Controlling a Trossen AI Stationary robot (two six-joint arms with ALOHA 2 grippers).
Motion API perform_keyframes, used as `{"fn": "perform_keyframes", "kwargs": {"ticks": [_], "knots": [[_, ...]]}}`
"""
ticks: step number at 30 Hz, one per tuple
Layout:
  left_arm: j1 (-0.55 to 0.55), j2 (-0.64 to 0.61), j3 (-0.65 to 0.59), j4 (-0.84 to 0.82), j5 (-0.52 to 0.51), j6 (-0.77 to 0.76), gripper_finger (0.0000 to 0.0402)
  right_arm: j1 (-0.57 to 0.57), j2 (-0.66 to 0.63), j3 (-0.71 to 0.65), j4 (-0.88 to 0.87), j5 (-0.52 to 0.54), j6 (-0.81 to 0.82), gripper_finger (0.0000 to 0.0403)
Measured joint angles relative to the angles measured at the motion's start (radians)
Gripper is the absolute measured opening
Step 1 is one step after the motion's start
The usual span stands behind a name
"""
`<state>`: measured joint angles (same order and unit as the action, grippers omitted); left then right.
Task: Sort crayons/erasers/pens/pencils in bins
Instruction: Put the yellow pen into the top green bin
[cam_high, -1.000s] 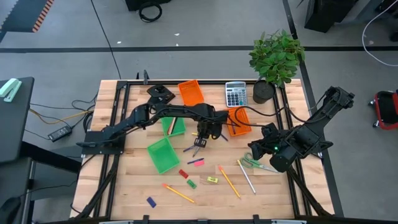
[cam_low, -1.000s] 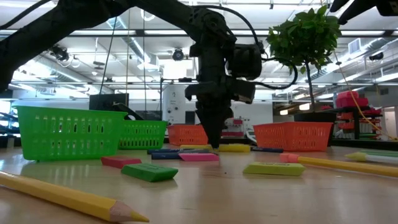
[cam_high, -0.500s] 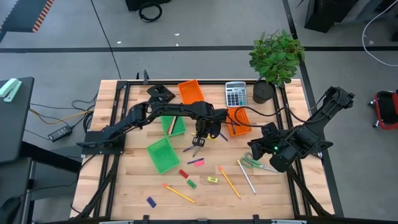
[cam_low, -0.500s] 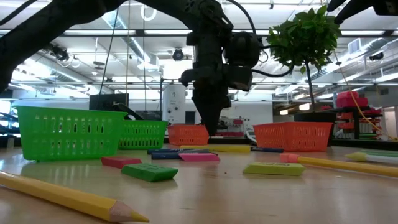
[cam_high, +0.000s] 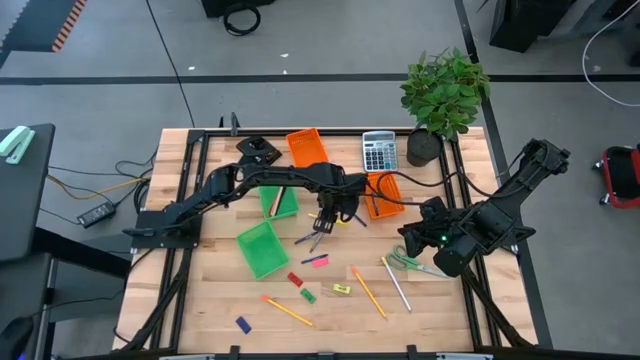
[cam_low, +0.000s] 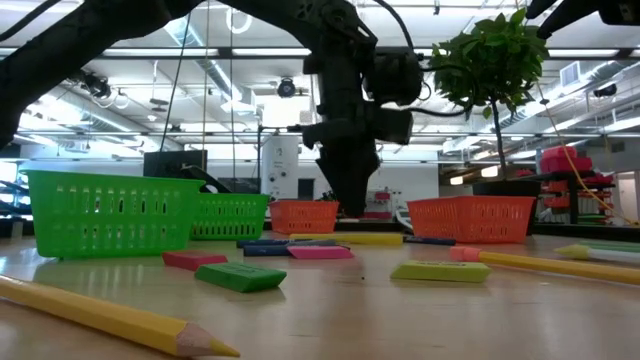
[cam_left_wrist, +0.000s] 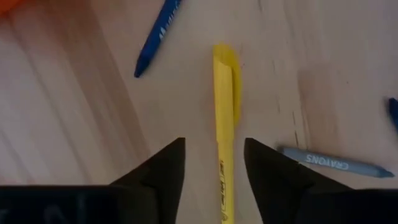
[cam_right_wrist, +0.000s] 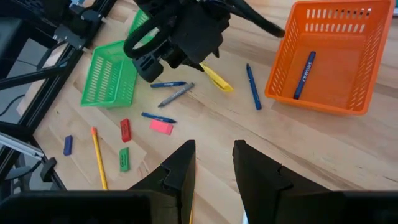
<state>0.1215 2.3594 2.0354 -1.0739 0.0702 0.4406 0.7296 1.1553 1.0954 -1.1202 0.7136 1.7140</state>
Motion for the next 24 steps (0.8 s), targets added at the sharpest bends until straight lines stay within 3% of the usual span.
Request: {"fn": "perform_keyframes", "kwargs": {"ticks": [8, 24], "knots": [[-0.004, 0.037, 0.001, -0.025, -0.043, 0.000, 0.0202, 0.000, 0.000, 0.000, 0.000, 0.000, 0.003, 0.0115], [-0.017, 0.073, 0.002, 0.000, -0.053, -0.114, 0.0135, 0.000, 0.000, 0.000, -0.025, 0.000, -0.012, 0.0115]]}}
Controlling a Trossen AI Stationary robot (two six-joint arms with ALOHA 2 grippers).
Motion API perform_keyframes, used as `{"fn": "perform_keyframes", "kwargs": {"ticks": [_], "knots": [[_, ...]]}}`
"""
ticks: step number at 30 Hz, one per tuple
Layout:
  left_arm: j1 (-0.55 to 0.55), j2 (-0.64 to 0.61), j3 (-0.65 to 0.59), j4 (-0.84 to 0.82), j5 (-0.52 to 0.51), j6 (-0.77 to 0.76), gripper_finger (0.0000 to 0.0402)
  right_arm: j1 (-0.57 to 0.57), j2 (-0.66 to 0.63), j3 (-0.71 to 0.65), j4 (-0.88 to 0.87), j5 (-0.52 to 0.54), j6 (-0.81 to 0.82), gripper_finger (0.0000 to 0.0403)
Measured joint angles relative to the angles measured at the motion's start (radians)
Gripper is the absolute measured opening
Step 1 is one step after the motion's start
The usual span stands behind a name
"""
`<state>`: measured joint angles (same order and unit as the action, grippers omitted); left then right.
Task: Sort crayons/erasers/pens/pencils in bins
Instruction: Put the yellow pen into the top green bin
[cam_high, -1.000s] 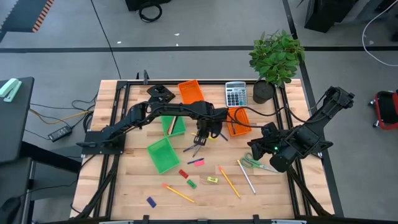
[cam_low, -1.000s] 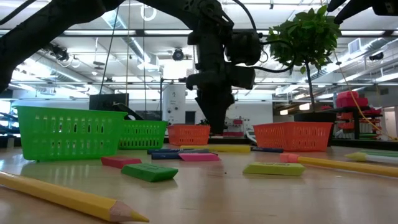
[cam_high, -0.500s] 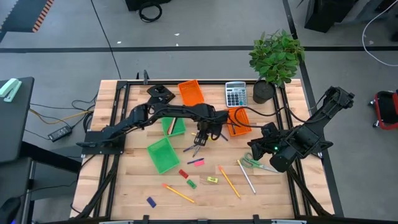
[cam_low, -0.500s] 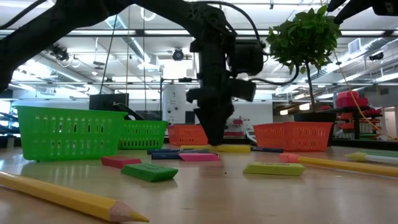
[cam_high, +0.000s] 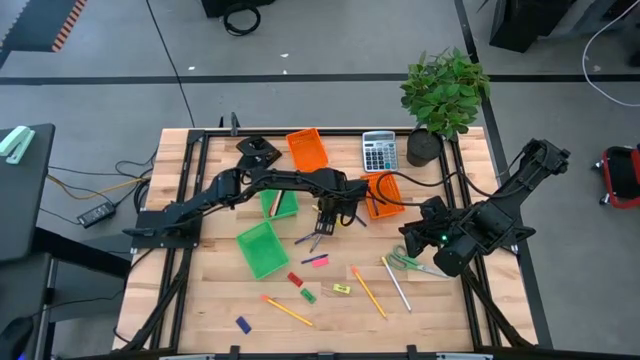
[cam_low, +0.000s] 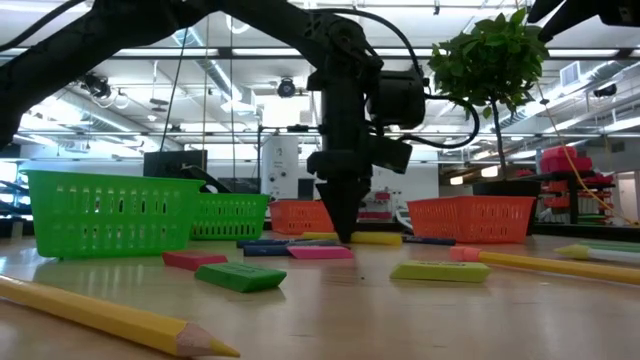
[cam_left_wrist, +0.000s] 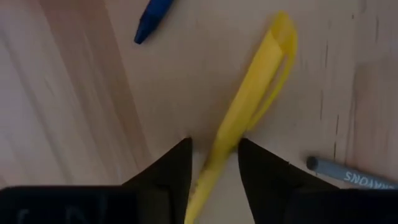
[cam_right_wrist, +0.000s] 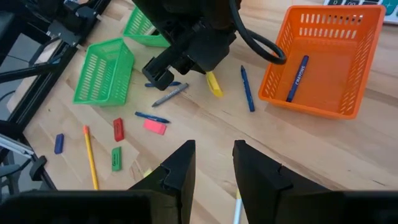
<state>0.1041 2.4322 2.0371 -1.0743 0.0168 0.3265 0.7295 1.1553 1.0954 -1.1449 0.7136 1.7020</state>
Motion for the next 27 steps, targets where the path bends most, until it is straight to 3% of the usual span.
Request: {"fn": "perform_keyframes", "kwargs": {"ticks": [10, 16, 27], "knots": [[-0.008, 0.001, -0.001, 0.013, -0.020, -0.028, 0.0040, 0.000, 0.000, 0.000, -0.008, -0.009, 0.001, 0.0115], [0.004, 0.002, 0.000, 0.004, -0.017, -0.039, 0.0036, 0.000, -0.002, 0.000, -0.008, -0.078, -0.041, 0.0115], [0.012, -0.045, -0.006, -0.066, -0.027, -0.049, 0.0036, 0.000, -0.003, 0.000, -0.007, -0.079, -0.045, 0.0115]]}}
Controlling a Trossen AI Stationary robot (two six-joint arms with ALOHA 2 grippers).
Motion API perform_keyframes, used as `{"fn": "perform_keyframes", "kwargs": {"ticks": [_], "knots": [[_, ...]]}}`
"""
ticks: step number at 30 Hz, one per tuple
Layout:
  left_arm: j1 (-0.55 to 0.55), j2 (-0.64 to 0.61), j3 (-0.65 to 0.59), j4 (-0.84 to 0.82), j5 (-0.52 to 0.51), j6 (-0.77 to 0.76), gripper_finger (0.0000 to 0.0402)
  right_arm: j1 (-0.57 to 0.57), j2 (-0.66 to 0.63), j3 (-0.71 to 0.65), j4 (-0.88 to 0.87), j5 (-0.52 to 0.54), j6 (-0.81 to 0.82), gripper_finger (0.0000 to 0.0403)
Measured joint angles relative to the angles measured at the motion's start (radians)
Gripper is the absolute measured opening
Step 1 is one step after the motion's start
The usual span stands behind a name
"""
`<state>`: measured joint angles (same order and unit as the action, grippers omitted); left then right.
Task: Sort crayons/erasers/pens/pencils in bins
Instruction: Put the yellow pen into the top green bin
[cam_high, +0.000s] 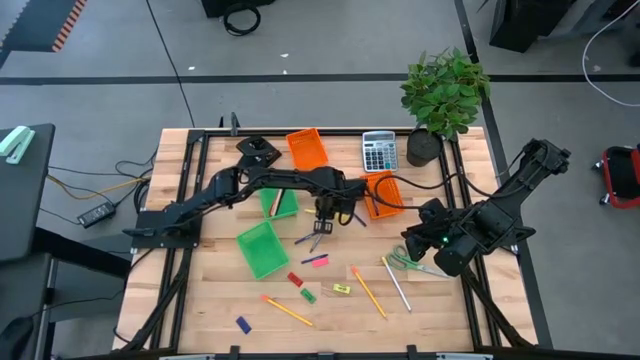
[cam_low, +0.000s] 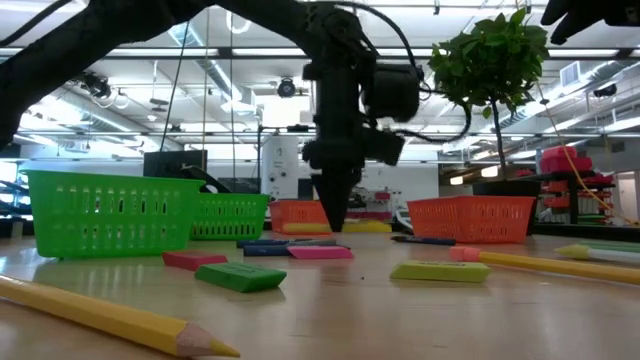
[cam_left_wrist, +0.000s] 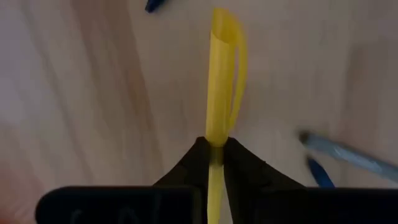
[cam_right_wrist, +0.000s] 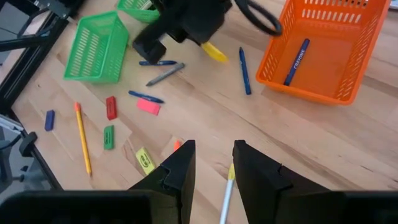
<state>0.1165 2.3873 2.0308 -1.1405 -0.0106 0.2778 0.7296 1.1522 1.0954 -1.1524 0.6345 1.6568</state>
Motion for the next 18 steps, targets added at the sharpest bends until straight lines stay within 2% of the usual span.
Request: {"fn": "perform_keyframes", "kwargs": {"ticks": [10, 18], "knots": [[0.007, -0.121, 0.004, -0.024, 0.003, -0.006, 0.0036, 0.000, 0.000, 0.000, -0.001, 0.000, -0.002, 0.0115], [0.063, -0.219, 0.003, -0.078, -0.005, -0.126, 0.0036, 0.000, 0.000, 0.000, -0.002, 0.006, -0.004, 0.0115]]}}
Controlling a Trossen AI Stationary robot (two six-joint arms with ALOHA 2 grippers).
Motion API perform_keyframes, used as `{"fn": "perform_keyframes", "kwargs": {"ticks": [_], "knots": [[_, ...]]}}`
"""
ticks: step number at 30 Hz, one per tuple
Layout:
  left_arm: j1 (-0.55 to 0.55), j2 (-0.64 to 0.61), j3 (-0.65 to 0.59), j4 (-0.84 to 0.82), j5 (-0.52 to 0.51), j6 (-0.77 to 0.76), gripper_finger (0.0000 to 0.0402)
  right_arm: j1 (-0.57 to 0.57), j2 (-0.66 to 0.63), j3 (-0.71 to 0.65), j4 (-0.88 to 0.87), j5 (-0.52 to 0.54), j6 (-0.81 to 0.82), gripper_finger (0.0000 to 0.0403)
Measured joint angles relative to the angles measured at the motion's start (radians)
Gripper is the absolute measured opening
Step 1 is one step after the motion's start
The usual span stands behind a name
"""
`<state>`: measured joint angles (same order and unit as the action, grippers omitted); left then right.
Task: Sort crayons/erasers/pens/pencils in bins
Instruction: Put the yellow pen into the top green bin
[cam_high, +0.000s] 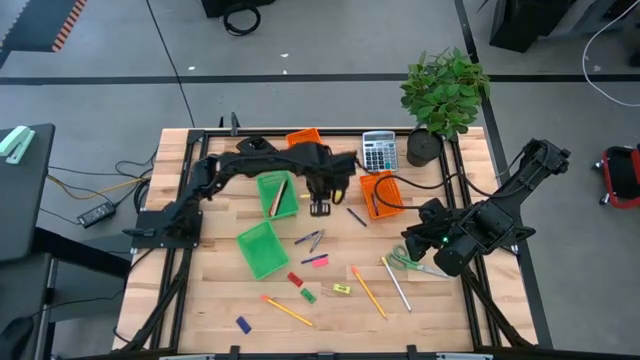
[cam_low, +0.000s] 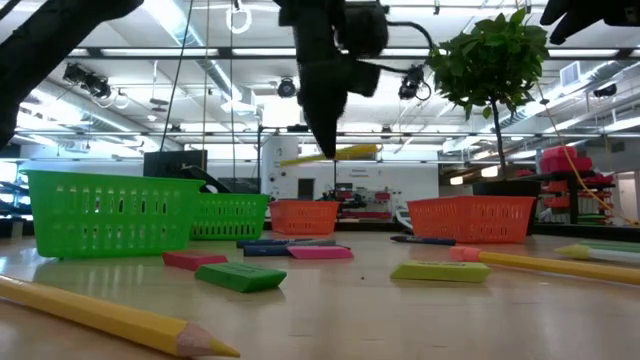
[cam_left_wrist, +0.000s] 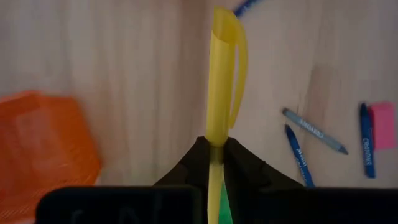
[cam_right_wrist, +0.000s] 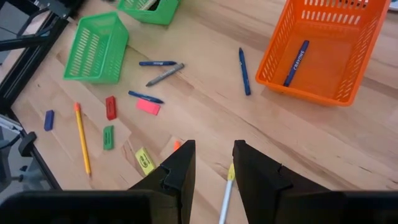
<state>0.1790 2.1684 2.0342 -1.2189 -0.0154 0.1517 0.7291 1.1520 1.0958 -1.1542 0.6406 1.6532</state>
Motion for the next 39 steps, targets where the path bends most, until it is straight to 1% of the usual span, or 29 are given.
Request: {"fn": "perform_keyframes", "kwargs": {"ticks": [4, 7, 14, 16, 18, 20, 24, 25, 27, 30, 35, 39], "knots": [[0.022, -0.077, 0.000, -0.004, -0.002, -0.057, 0.0035, -0.001, 0.000, 0.000, 0.001, 0.027, 0.004, 0.0115], [0.033, -0.131, 0.001, -0.009, -0.031, -0.076, 0.0034, -0.008, 0.000, 0.000, 0.000, 0.038, 0.003, 0.0115], [0.056, -0.194, 0.001, -0.052, -0.085, -0.127, 0.0034, -0.061, 0.000, 0.000, 0.000, 0.039, -0.003, 0.0115], [0.061, -0.214, -0.022, -0.075, -0.111, -0.141, 0.0034, -0.079, 0.000, 0.000, 0.000, 0.039, -0.004, 0.0115], [0.064, -0.263, -0.090, -0.069, -0.138, -0.158, 0.0034, -0.091, 0.000, 0.000, 0.000, 0.039, -0.004, 0.0115], [0.071, -0.345, -0.218, -0.018, -0.146, -0.184, 0.0034, -0.100, 0.000, 0.000, 0.001, 0.039, -0.003, 0.0115], [0.084, -0.552, -0.530, 0.159, -0.146, -0.295, 0.0034, -0.110, 0.000, 0.000, 0.000, 0.039, -0.004, 0.0115], [0.089, -0.598, -0.595, 0.211, -0.146, -0.329, 0.0034, -0.112, 0.000, 0.000, 0.000, 0.039, -0.007, 0.0115], [0.097, -0.670, -0.686, 0.284, -0.145, -0.408, 0.0034, -0.120, 0.000, 0.000, 0.000, 0.039, -0.012, 0.0115], [0.100, -0.719, -0.762, 0.304, -0.155, -0.521, 0.0034, -0.135, 0.000, 0.000, 0.001, 0.039, -0.025, 0.0115], [0.104, -0.701, -0.812, 0.331, -0.172, -0.760, 0.0040, -0.166, 0.000, 0.000, 0.005, 0.039, -0.042, 0.0115], [0.105, -0.682, -0.845, 0.376, -0.172, -0.883, 0.0042, -0.182, 0.001, 0.000, 0.012, 0.039, -0.042, 0.0115]]}}
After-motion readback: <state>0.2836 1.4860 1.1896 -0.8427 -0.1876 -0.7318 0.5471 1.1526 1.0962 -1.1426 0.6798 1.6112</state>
